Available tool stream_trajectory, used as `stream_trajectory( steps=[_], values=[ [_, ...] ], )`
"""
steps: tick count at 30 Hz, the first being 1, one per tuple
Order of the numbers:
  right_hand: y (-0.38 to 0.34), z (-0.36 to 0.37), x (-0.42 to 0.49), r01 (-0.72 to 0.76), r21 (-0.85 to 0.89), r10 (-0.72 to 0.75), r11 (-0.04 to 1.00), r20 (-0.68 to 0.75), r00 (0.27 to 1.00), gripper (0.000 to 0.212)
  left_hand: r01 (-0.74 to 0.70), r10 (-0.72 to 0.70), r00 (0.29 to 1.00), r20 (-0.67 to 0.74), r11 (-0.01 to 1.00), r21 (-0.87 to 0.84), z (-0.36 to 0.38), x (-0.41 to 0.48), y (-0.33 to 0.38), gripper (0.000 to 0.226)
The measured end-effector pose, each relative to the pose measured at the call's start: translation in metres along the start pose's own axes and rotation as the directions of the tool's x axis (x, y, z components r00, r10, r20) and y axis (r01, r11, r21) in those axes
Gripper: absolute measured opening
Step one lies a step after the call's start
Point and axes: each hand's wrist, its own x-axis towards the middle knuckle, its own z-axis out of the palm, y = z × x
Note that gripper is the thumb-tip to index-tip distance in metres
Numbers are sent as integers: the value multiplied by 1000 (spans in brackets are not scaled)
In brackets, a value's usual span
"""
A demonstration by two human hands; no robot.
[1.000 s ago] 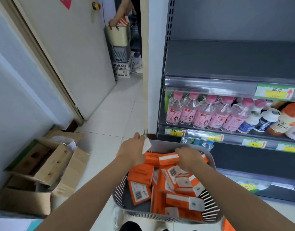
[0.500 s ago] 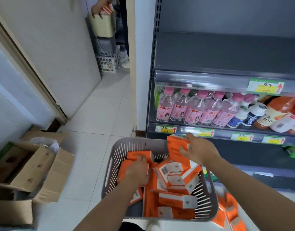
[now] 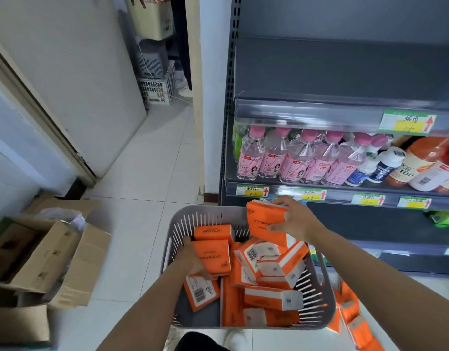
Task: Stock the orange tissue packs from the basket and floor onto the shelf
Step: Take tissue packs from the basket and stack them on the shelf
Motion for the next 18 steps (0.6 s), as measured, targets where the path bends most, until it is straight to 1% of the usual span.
stream_trajectory(
  steps=[2,4,5,8,9,10,12,13,15,17,18],
  values=[
    [1,0,0,-28,53,29,998,-14,999,64,-1,3,1000,18,995,-96,-1,0,-2,121],
    [1,-1,-1,-41,108,45,993,-42,998,55,17,-9,999,45,986,-164,-3,1,-3,116],
    [1,-1,-1,-45,145,53,988,-53,997,53,24,-12,998,67,982,-187,-4,1,-4,108],
    [-1,-2,-3,-67,202,76,977,-37,996,53,23,27,984,179,963,-270,-7,0,-3,60],
    [-1,-2,-3,-74,206,82,976,-33,996,52,38,30,976,215,952,-305,-9,-2,-3,50],
    [-1,-4,-3,-78,206,87,975,-32,996,51,56,27,972,235,939,-338,-12,-4,-1,48],
    [-4,-11,-4,-83,224,94,971,-37,995,51,57,31,977,212,916,-396,-22,-9,3,54],
    [-6,-15,-4,-90,252,102,963,-36,994,53,32,51,983,178,901,-434,-30,-13,7,56],
    [-10,-22,-7,-114,347,129,931,-20,992,61,-68,129,986,109,894,-442,-50,-27,20,49],
    [-15,-29,-10,-117,407,128,906,-1,992,69,-209,239,970,37,906,-368,-75,-44,38,37],
    [-17,-33,-11,-108,416,115,903,10,993,72,-272,292,956,9,902,-335,-89,-57,48,35]
  ],
)
